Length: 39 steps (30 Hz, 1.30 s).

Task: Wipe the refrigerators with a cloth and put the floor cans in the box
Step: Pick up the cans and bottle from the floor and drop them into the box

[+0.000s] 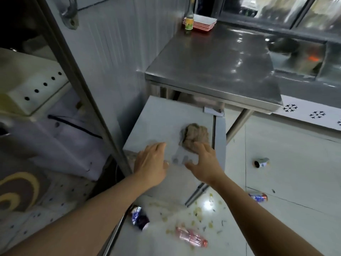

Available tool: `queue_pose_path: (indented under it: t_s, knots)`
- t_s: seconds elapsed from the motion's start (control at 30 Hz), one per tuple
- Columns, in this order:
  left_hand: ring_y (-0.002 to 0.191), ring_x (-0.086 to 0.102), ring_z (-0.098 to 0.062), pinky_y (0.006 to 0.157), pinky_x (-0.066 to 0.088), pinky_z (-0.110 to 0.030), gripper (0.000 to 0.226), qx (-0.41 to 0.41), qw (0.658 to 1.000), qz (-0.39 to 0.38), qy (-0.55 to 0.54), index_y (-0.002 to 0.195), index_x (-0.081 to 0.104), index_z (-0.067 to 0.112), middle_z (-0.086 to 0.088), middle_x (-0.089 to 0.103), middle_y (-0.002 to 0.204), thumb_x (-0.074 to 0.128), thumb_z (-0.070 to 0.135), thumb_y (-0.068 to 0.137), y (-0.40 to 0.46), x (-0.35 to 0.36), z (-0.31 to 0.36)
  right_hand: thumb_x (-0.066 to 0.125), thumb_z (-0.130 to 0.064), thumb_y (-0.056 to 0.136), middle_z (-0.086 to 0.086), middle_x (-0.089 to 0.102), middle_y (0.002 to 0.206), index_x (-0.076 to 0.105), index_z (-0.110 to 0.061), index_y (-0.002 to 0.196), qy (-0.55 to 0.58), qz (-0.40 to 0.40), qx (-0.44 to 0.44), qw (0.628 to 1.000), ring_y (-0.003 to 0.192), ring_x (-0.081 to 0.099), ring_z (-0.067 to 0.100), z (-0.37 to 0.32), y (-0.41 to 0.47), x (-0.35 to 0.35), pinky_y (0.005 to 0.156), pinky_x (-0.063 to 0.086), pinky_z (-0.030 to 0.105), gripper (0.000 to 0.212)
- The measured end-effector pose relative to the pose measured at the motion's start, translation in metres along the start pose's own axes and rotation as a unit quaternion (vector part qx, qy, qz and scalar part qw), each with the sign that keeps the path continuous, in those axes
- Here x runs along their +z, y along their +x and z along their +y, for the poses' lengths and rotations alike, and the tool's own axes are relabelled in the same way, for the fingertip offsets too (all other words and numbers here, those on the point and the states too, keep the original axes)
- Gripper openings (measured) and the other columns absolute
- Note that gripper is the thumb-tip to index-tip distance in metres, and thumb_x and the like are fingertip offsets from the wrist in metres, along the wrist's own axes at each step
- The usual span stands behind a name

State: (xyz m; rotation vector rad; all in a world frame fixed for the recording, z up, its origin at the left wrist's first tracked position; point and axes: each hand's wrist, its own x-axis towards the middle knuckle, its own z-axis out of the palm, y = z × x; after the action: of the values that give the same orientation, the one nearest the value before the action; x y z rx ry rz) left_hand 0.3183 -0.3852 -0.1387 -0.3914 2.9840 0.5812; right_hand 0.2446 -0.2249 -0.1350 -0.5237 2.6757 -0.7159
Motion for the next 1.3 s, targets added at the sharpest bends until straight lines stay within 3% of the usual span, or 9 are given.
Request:
queue_pose_path:
  t_s: [0.27, 0.57, 0.7, 0.9, 1.07, 1.3]
  knots:
    - [0.129, 0.041, -0.027, 0.104, 0.036, -0.038, 0.06, -0.094, 0.992, -0.054, -0.058, 0.141, 0.03, 0.016, -0.009, 0.044, 0.14, 0.056, 0.028, 0.088, -0.067, 0.031, -0.051, 0.065, -0.032, 0.084, 0.007, 0.021, 0.153, 0.027, -0.016, 0.145, 0.01, -0.061, 0.051, 0.997, 0.141, 0.019, 0.026, -0.011, -0.063, 0.079, 0.115, 0.021, 0.036, 0.073]
    - [0.13, 0.039, -0.029, 0.104, 0.033, -0.04, 0.057, -0.184, 0.973, -0.105, -0.086, 0.139, 0.034, 0.015, -0.011, 0.043, 0.141, 0.055, 0.025, 0.087, -0.114, 0.125, -0.129, 0.066, -0.029, 0.084, 0.005, 0.025, 0.151, 0.029, -0.016, 0.143, 0.017, -0.132, 0.078, 0.988, 0.138, 0.023, 0.025, 0.009, -0.1, 0.199, 0.112, 0.025, 0.034, 0.071]
    - [0.126, 0.044, -0.031, 0.104, 0.036, -0.038, 0.054, -0.212, 0.965, -0.123, -0.092, 0.136, 0.037, 0.014, -0.012, 0.049, 0.135, 0.057, 0.023, 0.086, -0.127, 0.195, -0.157, 0.067, -0.026, 0.083, 0.008, 0.029, 0.149, 0.032, -0.014, 0.142, 0.019, -0.161, 0.083, 0.983, 0.136, 0.028, 0.026, 0.039, -0.097, 0.255, 0.111, 0.027, 0.035, 0.07]
    - [0.128, 0.043, -0.031, 0.105, 0.037, -0.043, 0.064, -0.251, 0.951, -0.153, -0.098, 0.142, 0.028, 0.012, -0.013, 0.046, 0.14, 0.057, 0.027, 0.087, -0.126, 0.316, -0.191, 0.067, -0.024, 0.082, 0.009, 0.03, 0.148, 0.031, -0.015, 0.142, -0.002, -0.191, 0.078, 0.978, 0.135, 0.031, 0.028, 0.108, -0.091, 0.34, 0.109, 0.033, 0.039, 0.071]
    - [0.12, 0.048, -0.033, 0.098, 0.042, -0.044, 0.058, -0.295, 0.934, -0.167, -0.113, 0.137, 0.033, 0.012, -0.014, 0.049, 0.134, 0.055, 0.033, 0.088, -0.113, 0.422, -0.215, 0.067, -0.022, 0.082, 0.011, 0.032, 0.147, 0.03, -0.012, 0.143, -0.017, -0.203, 0.075, 0.976, 0.134, 0.032, 0.03, 0.17, -0.078, 0.418, 0.109, 0.033, 0.039, 0.071]
    - [0.116, 0.052, -0.035, 0.095, 0.045, -0.043, 0.061, -0.378, 0.902, -0.121, -0.168, 0.135, 0.035, 0.011, -0.016, 0.052, 0.13, 0.058, 0.038, 0.084, -0.087, 0.543, -0.258, 0.065, -0.021, 0.084, 0.009, 0.03, 0.148, 0.025, -0.014, 0.145, -0.016, -0.183, 0.072, 0.98, 0.136, 0.03, 0.026, 0.239, -0.065, 0.514, 0.105, 0.035, 0.035, 0.074]
